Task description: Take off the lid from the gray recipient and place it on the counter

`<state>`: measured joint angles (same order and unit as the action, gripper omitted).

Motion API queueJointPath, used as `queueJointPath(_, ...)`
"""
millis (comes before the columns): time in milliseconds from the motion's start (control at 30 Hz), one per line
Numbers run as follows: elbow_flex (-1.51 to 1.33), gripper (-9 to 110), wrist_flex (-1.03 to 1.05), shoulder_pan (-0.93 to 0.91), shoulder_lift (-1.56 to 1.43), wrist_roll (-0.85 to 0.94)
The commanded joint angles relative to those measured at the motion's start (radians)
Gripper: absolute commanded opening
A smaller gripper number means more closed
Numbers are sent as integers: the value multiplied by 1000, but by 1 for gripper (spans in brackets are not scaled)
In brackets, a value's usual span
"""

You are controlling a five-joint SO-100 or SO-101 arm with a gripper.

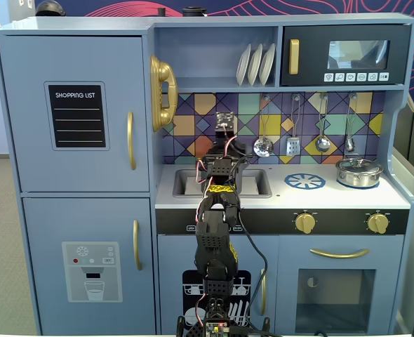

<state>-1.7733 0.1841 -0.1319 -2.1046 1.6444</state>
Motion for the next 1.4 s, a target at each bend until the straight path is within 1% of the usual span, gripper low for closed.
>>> queueJointPath(0, 71, 0, -6, -57, -64, -15)
queueJointPath(133, 69, 0, -5, -129, -75, -12)
queueJointPath(333, 20, 0, -55, -273, -74, -21)
queueJointPath(600, -67, 0, -175, -425, -12, -49)
queueJointPath(933, -166, 0, -336, -453, 101, -48)
queueJointPath(1367, -232, 0, -419, -463, 204, -55)
